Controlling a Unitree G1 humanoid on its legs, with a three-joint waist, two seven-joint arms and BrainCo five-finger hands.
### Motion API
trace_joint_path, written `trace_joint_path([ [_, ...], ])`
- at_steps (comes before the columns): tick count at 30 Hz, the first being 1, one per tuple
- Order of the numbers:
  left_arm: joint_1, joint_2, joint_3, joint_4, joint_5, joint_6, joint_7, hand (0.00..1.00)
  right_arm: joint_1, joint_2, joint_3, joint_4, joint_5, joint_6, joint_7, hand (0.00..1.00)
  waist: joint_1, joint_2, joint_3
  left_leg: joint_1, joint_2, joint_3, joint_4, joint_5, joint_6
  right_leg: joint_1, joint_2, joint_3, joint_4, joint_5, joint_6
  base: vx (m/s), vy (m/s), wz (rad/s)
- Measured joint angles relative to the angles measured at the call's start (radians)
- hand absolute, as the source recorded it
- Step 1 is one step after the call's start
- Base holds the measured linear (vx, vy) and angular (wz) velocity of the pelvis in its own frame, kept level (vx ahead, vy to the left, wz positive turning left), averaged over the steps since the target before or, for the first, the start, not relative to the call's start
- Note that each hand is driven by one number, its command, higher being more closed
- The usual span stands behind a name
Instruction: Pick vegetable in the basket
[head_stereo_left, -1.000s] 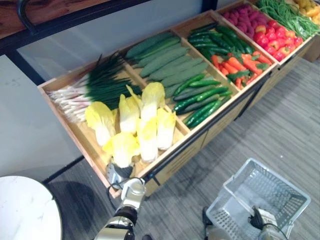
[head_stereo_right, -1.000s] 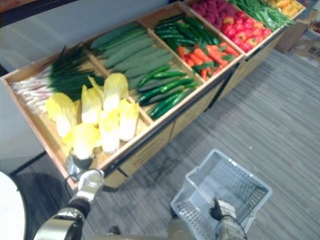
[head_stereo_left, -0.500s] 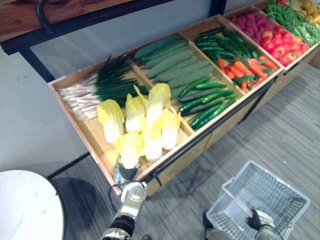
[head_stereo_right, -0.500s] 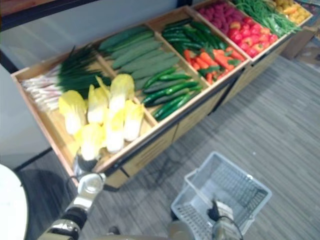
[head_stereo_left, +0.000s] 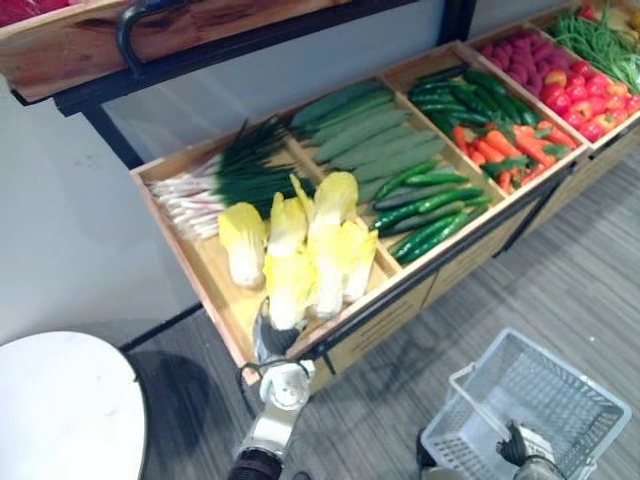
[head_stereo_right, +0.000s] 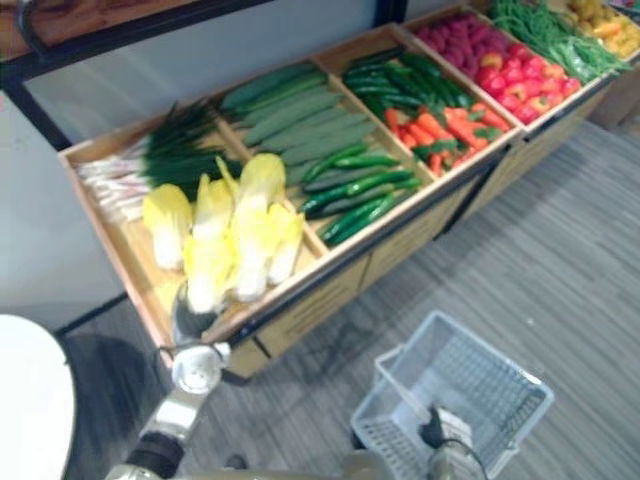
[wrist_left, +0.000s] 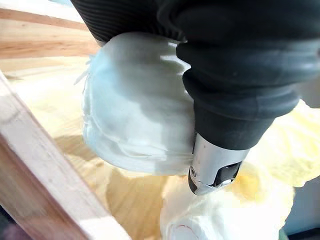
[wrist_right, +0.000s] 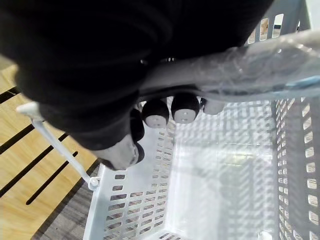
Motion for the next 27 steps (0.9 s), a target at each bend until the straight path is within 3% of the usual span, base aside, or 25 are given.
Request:
trace_joint_path([
  [13,0.023,-0.035,0.047,-0.23,0.115,-0.001,0.014,1.0,0.009,0.0,-0.005,0.019,-0.002,-0.003,0.003,1.0,0.001,-0.003,-0.006,-0.019,-0.005,-0.03,0.005,0.005,0.008,-0.006,-0.008,-0.023,0.01,0.0,-0.001,-0.02,-0.01,0.05],
  [22,0.002,-0.038,0.202,-0.391,0.163,0.024,0.129,1.0,0.008,0.0,-0.012,0.035,-0.035,-0.017,0.023,1.0,0.0,-0.013,-0.021,-0.019,-0.006,-0.038,0.006,0.007,0.01,-0.001,-0.01,-0.03,0.012,0.0,-0.001,0.0,-0.002,0.01],
  [27,-0.031,-0.052,0.209,-0.489,0.199,0.034,0.171,1.0,0.01,-0.001,-0.01,0.036,-0.04,-0.04,0.023,1.0,0.0,-0.017,-0.023,-0.018,-0.007,-0.04,0.006,0.008,0.012,0.0,-0.012,-0.029,0.013,0.0,-0.001,0.0,-0.002,0.01],
])
